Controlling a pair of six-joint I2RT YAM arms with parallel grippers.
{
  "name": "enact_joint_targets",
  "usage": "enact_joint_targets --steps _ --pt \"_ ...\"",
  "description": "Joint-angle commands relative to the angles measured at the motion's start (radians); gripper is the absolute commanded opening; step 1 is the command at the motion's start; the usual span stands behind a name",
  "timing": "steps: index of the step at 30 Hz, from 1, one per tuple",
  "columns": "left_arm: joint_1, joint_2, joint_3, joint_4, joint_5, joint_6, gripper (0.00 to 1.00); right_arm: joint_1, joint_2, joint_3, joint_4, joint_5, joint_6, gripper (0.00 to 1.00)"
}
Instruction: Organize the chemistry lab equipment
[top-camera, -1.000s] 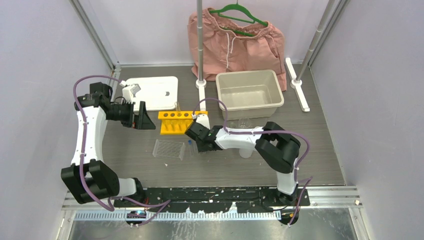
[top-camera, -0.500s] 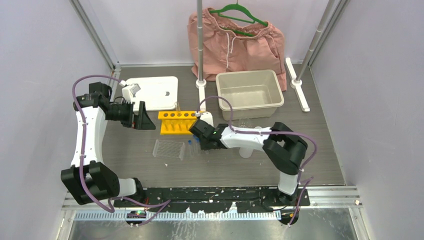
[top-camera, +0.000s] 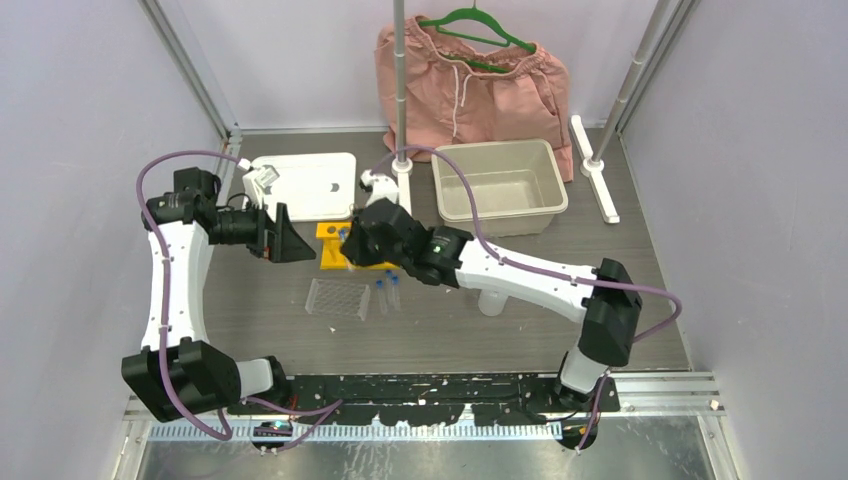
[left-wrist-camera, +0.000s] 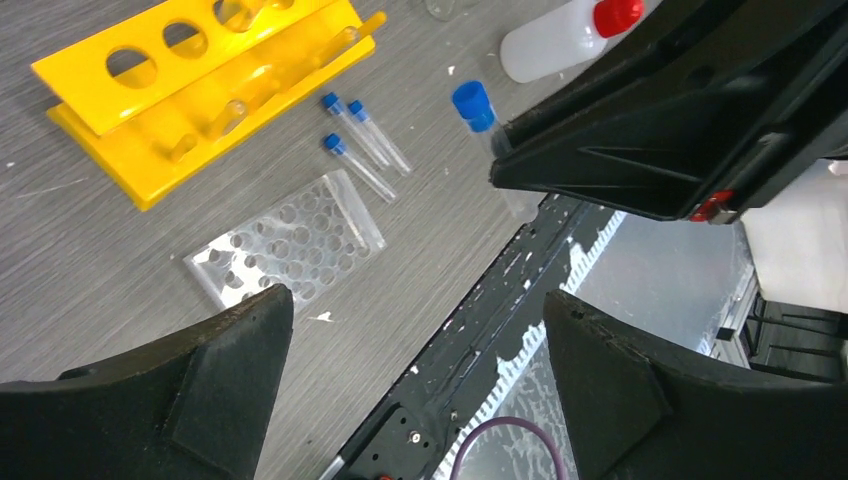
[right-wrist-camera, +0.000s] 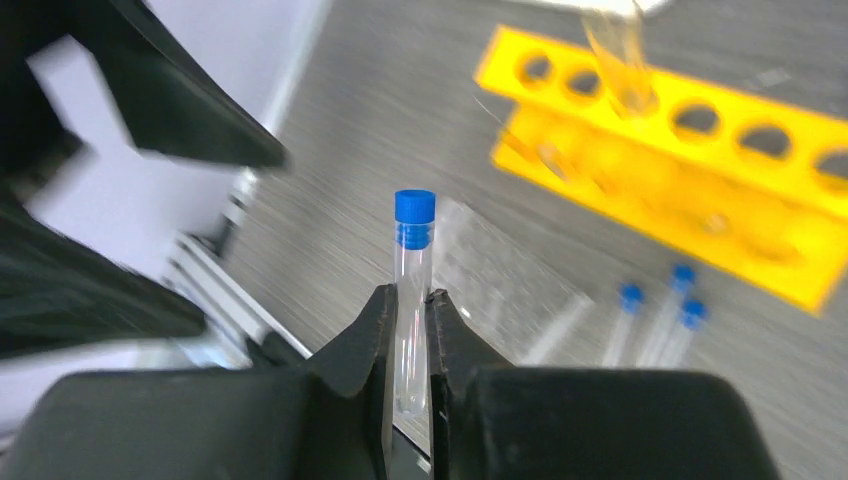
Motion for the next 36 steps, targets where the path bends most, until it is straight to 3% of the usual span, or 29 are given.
enact_joint_targets --steps 1,6,24,27,32,36 --pt "0.007 -0.040 0.002 -0.022 0.119 0.016 0.94 0.005 0.095 0.170 0.157 0.010 0.089 0.01" --pt "0.007 -0.044 -0.002 -0.038 0.138 0.031 0.85 0.014 0.171 0.280 0.209 -0.025 0.137 0.01" --pt "0.007 0.020 -0.006 -0.014 0.140 0.001 0.37 0.031 0.191 0.269 0.319 -0.061 0.167 0.02" --pt "0.007 0.016 -0.011 -0.011 0.130 0.009 0.19 0.029 0.192 0.279 0.308 -0.062 0.165 0.12" --pt "0.007 0.005 -0.019 -0.013 0.112 0.039 0.02 0.005 0.217 0.384 0.125 -0.046 0.152 0.51" --pt "0.007 -0.018 -0.025 -0.019 0.107 0.071 0.00 -0.036 0.248 0.481 0.003 -0.100 0.144 0.58"
